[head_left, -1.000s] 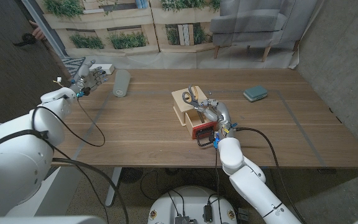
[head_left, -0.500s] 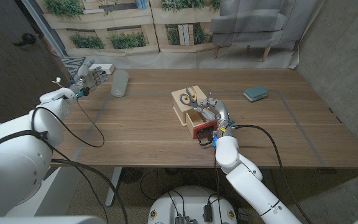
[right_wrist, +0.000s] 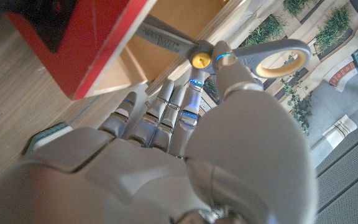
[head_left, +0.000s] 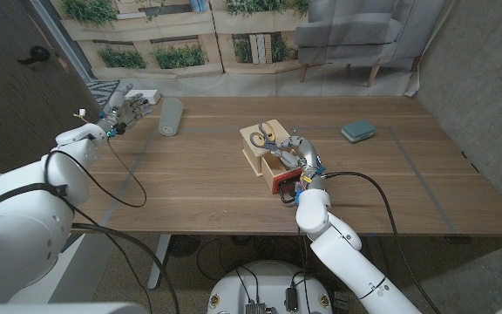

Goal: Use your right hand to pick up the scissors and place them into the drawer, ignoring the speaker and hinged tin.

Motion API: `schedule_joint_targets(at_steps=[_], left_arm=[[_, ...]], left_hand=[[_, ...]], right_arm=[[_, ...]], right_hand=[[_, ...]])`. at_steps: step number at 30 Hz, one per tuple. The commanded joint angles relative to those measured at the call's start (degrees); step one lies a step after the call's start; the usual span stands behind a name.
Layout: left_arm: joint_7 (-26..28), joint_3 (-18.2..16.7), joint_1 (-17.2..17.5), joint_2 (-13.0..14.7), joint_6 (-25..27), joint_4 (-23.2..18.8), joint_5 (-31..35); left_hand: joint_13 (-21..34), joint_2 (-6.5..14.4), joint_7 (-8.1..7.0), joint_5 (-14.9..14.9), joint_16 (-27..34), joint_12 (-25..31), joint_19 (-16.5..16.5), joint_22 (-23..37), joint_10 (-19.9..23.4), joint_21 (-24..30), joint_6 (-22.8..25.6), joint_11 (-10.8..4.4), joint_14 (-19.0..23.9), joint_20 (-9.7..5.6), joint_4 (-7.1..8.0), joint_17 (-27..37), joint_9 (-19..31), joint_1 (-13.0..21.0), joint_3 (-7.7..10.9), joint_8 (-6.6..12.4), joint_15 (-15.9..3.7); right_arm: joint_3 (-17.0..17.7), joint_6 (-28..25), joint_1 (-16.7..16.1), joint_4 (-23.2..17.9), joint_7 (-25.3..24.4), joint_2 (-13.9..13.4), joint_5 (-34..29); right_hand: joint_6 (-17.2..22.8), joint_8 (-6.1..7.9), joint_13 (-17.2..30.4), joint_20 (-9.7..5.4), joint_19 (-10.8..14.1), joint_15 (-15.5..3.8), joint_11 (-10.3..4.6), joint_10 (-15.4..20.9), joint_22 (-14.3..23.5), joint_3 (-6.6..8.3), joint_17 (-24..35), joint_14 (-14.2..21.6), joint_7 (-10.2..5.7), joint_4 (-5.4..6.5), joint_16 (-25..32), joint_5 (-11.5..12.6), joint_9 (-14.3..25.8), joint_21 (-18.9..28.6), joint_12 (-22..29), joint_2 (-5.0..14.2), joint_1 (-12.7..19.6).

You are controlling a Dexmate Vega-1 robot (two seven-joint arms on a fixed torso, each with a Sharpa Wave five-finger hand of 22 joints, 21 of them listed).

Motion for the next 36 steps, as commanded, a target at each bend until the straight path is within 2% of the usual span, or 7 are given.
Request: schedule_joint_targets(at_steps=[1,4,16,20,26,33,36], left_arm=[[-2.1,1.2,0.8,-0.1,-1.7,0.1,-2.1],[-2.0,1.6,0.6,0.0,-2.1,0.7,-2.3],[-4.3,3.3,-0.2,0.2,-6.1,4.2,-4.1],[-8.9,3.5,1.8,-0.1,-10.2,4.1,-7.1],[-10.6,5.8,2.4,-0.3,-12.0,4.0,-10.3],[-11.8,8.7,3.1,-0.9,-14.1,3.8,-13.6],[-12.6,9.8,3.4,-1.1,-15.2,3.7,-15.1]], left_hand=[[0.1,1.8,0.17,0.1,-0.3,-0.1,-3.0,0.2,-2.7,0.0,0.1,-0.10,-3.8,0.16,-0.08,0.1,0.3,-0.1,-0.08,-0.14,0.26],[0.1,1.8,0.08,0.1,-0.3,-0.1,-3.0,0.2,-2.7,-0.1,0.0,-0.15,-3.8,0.09,-0.10,0.1,0.3,-0.1,-0.12,-0.16,0.17],[0.1,1.4,0.09,0.1,-0.3,-0.1,-3.0,0.2,-2.7,-0.4,-0.1,-0.26,-3.9,0.10,-0.27,0.1,0.3,0.0,-0.39,-0.20,0.11],[0.1,1.3,0.11,0.1,-0.3,-0.1,-2.9,0.2,-2.7,-0.4,-0.1,-0.25,-3.9,0.11,-0.32,0.1,0.3,0.0,-0.47,-0.19,0.14],[0.1,1.2,0.04,0.1,-0.3,-0.1,-2.9,0.2,-2.8,-0.5,-0.1,-0.28,-3.9,0.03,-0.38,0.1,0.3,0.0,-0.55,-0.19,0.09],[0.1,1.1,0.04,0.1,-0.3,-0.1,-2.9,0.2,-2.8,-0.6,-0.1,-0.32,-3.9,0.04,-0.47,0.1,0.3,0.1,-0.64,-0.20,0.11],[0.1,1.0,-0.01,0.1,-0.4,-0.1,-2.9,0.2,-2.8,-0.7,-0.1,-0.34,-3.9,0.05,-0.50,0.1,0.3,0.1,-0.67,-0.20,0.10]], right_arm=[[-1.0,-3.7,0.8,-0.4,0.0,-0.3,-2.3],[-1.2,-4.2,0.9,-0.4,-0.1,-0.2,-2.6],[-1.2,-5.0,1.1,-0.5,0.2,-0.2,-2.4],[-1.2,-5.0,1.2,-0.5,0.2,-0.3,-2.3],[-0.9,-5.4,1.4,-1.0,1.5,-0.7,-1.4],[-0.9,-5.9,1.6,-1.1,1.7,-0.9,-1.0],[-0.9,-6.0,1.7,-1.1,1.8,-1.0,-0.8]], right_hand=[[4.4,3.57,-0.2,0.03,-0.3,-1.23,0.03,0.5,0.3,6.03,0.0,-0.5,-1.80,6.60,0.5,0.2,10.3,0.3,-0.3,0.73,-1.2],[2.7,3.25,-0.7,0.11,-0.4,-1.07,0.14,0.4,0.3,6.30,-0.4,-0.6,-3.11,6.46,0.2,0.3,10.6,0.4,-0.7,0.48,-1.6],[-4.8,1.52,-1.7,0.45,-0.8,-0.79,1.01,-1.3,0.4,7.38,-1.1,-1.2,-4.61,6.14,-0.3,0.8,11.6,0.5,-2.5,0.06,-2.3],[-11.1,-0.58,-1.3,0.96,-1.4,-0.29,2.01,-2.5,0.3,7.32,-0.8,-2.2,-4.99,6.10,-0.3,0.9,11.8,0.4,-2.9,0.04,-2.7],[-24.4,-5.80,-0.9,1.88,-3.3,0.39,3.39,-5.6,0.3,7.14,-0.4,-4.4,-4.56,6.03,-0.2,1.1,10.3,0.0,-4.1,0.00,-3.7],[-34.0,-6.80,-0.4,3.04,-4.5,0.92,3.64,-8.0,0.2,7.14,-0.5,-6.7,-4.12,6.14,-0.5,1.2,9.1,-0.2,-5.0,0.23,-4.4],[-35.7,-6.73,-0.4,3.30,-4.8,0.83,3.53,-8.5,0.2,7.21,-0.6,-7.0,-3.96,6.03,-0.5,1.2,8.8,-0.2,-5.1,0.15,-4.5]])
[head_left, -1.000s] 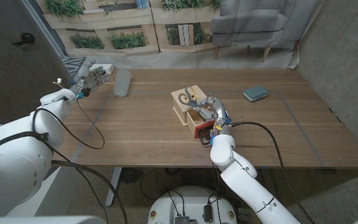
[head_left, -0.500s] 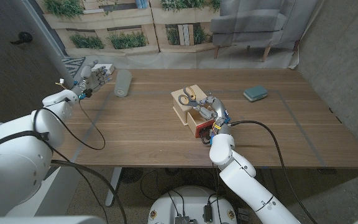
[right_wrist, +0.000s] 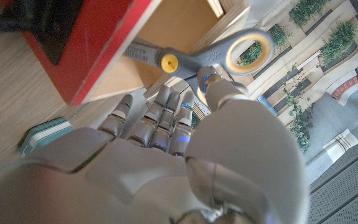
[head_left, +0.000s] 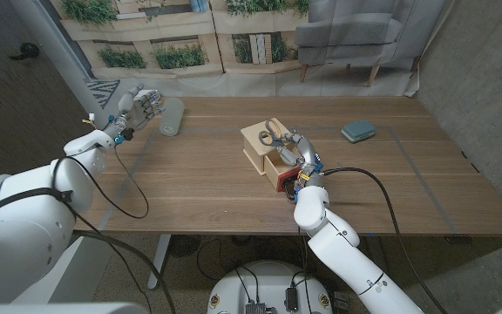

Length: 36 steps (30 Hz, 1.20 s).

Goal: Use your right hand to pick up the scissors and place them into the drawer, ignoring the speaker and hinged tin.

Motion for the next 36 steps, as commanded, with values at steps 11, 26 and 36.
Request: schedule_joint_targets(at_steps=[11,26,36], left_arm=[[-5.3,9.5,8.2,-2.7,-6.0,-10.4,-13.5],[6.1,15.8,20.3,-3.9,2.1,-33.8,-17.7],[10.9,18.7,23.9,-5.0,3.4,-40.5,-17.7]], left_hand=[[0.1,0.9,-0.02,0.1,0.1,-0.1,-2.8,0.2,-2.7,-0.4,-0.2,-0.33,-3.9,0.07,-0.22,0.2,0.3,0.2,-0.40,-0.20,0.06],[0.1,0.9,-0.15,0.1,0.1,-0.1,-2.7,0.2,-2.8,-0.6,-0.2,-0.31,-3.9,0.29,-0.29,0.2,0.3,0.2,-0.51,-0.19,0.11],[0.1,0.9,-0.20,0.1,0.1,-0.1,-2.6,0.3,-2.7,-0.7,-0.1,-0.39,-3.9,0.21,-0.35,0.2,0.3,0.3,-0.58,-0.16,0.09]], right_arm=[[0.3,-0.2,0.4,-0.2,0.8,-0.8,1.6],[1.6,5.4,0.0,0.8,1.1,-1.3,3.5],[1.6,8.0,-0.6,1.6,-1.7,-0.6,1.7]], right_hand=[[-4.7,0.45,0.4,0.34,-0.9,0.26,0.16,-1.9,0.1,0.26,0.0,-1.3,0.29,0.07,-0.3,0.2,-1.0,-0.2,-0.9,0.14,-0.3],[-5.1,1.63,-1.8,-1.15,-1.8,3.00,3.36,-3.1,-0.3,0.06,-4.5,-7.0,1.90,2.03,-5.3,-0.4,-3.1,-0.2,-2.8,-0.86,-7.3],[-4.2,2.03,-3.1,1.01,-1.6,2.90,3.29,-2.8,-0.5,-0.02,-6.3,-5.7,2.25,2.84,-5.7,-1.2,-3.9,0.0,-3.4,-1.04,-10.8]])
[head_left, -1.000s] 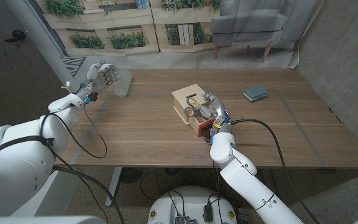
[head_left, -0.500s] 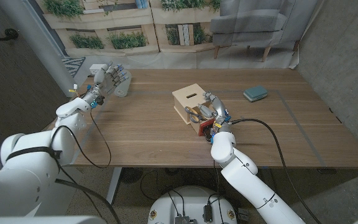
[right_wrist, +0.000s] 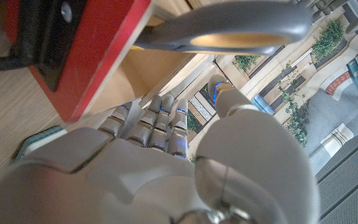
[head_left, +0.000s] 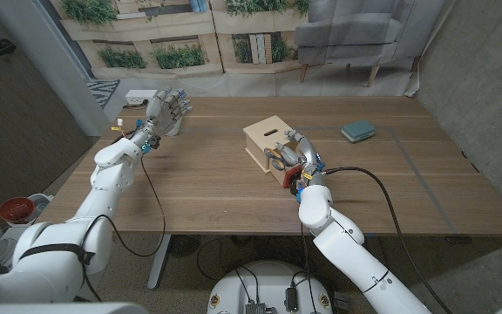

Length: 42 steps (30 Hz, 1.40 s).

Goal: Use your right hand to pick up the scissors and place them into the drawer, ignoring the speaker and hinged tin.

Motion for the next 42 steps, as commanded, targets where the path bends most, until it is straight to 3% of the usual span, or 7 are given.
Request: schedule_joint_targets(at_steps=[1,11,29,42], left_arm=[[6.3,4.4,6.3,-1.5,2.5,-12.9,-1.2],[11.0,6.8,9.5,-3.2,3.5,-18.8,-0.2],[15.2,9.2,11.7,-5.1,3.3,-22.5,1.2],[17.0,10.0,13.1,-5.4,4.1,-25.3,1.9]], left_hand=[[0.1,0.9,-0.17,0.1,0.1,-0.1,-2.6,0.3,-2.8,-0.1,-0.2,-0.32,-3.9,0.25,0.13,0.2,0.3,0.3,-0.10,-0.18,0.14],[0.1,0.9,-0.21,0.1,0.1,-0.1,-2.6,0.3,-2.8,-0.2,-0.1,-0.30,-3.9,0.30,0.08,0.2,0.3,0.3,-0.14,-0.17,0.17],[0.1,0.9,-0.21,0.1,0.1,-0.1,-2.6,0.3,-2.7,-0.5,-0.1,-0.30,-3.9,0.36,0.02,0.2,0.3,0.4,-0.25,-0.16,0.14],[0.1,0.9,-0.29,0.1,0.1,-0.1,-2.5,0.3,-2.8,-0.7,-0.1,-0.36,-3.9,0.41,-0.02,0.2,0.3,0.4,-0.33,-0.16,0.14]], right_arm=[[0.3,4.0,-0.7,0.8,-2.7,0.5,-1.6],[0.3,5.0,-1.1,0.2,-2.7,0.2,-3.4],[0.8,7.2,-2.0,-0.5,-1.3,0.0,-4.0],[2.4,8.3,-1.7,-2.2,2.8,-1.8,-1.9]], right_hand=[[0.0,0.13,-0.6,1.08,0.2,0.67,0.21,-1.0,0.0,-0.08,-0.9,-0.5,0.22,0.79,-0.7,-0.6,-0.3,-0.1,-1.2,-0.15,-2.4],[-2.1,0.02,-2.4,1.08,-0.9,2.08,1.05,-5.4,-0.1,1.13,-3.4,-7.2,0.18,-0.32,-3.2,-1.1,-1.1,-0.4,-4.0,-0.41,-4.2],[-4.3,-0.02,-4.7,-0.10,-1.4,3.25,1.80,-8.9,-0.3,1.75,-5.9,-11.7,0.13,-1.00,-3.4,-1.7,-1.8,-0.4,-6.9,-0.70,-5.9],[-4.9,0.22,-6.1,-0.76,-1.1,4.08,2.35,-9.7,-0.3,1.45,-7.4,-13.1,0.36,-0.79,-3.3,-2.3,-2.2,-0.1,-8.3,-1.11,-7.9]])
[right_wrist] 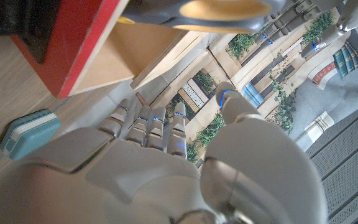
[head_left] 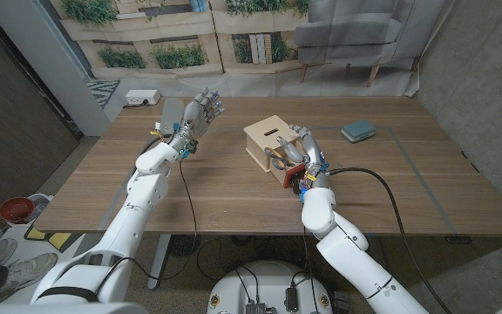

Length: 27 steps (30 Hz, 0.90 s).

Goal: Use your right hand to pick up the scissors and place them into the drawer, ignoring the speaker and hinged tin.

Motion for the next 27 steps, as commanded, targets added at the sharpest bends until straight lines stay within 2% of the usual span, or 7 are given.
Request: schedule_joint_targets(at_steps=[1,17,27], left_arm=[[1.9,0.9,1.4,-0.6,0.6,-2.5,0.6],[1.5,1.7,0.7,-0.7,0.4,-1.3,0.9],[-1.4,1.1,0.1,0.2,-0.4,0.8,-0.4]], left_hand=[[0.1,0.6,-0.35,0.1,0.1,-0.1,-2.6,0.3,-2.7,-0.3,-0.1,-0.39,-3.9,0.41,-0.04,0.2,0.3,0.2,-0.35,-0.16,0.12],[0.1,0.6,-0.50,0.0,0.1,-0.1,-2.5,0.3,-2.8,-0.5,-0.1,-0.36,-3.9,0.79,-0.12,0.2,0.3,0.3,-0.46,-0.14,0.07],[0.1,0.6,-0.71,0.0,0.1,-0.1,-2.5,0.3,-2.8,-0.6,-0.1,-0.29,-4.0,1.19,-0.15,0.2,0.3,0.3,-0.51,-0.17,0.08]], right_arm=[[1.3,1.5,0.1,-1.2,3.5,-1.5,2.1],[3.4,4.5,1.1,-1.2,5.9,-2.8,5.3],[4.7,6.2,1.5,-1.0,6.4,-3.4,6.6]], right_hand=[[-0.2,0.24,-0.4,-0.30,0.1,0.18,0.35,-0.5,0.1,0.05,-0.3,-0.6,0.09,0.14,0.2,-0.2,0.0,0.3,-0.5,-0.14,-0.7],[-0.7,0.40,-1.7,-0.20,-0.8,0.66,0.43,-1.1,0.1,-0.49,-1.7,-1.9,0.05,0.62,0.3,-0.6,-0.3,0.0,-2.0,-0.26,-2.8],[-0.8,0.53,-2.4,-0.20,-0.9,0.72,0.57,-1.3,0.0,-0.86,-2.4,-2.3,0.14,0.89,0.5,-0.8,-0.4,0.0,-2.6,-0.37,-4.1]])
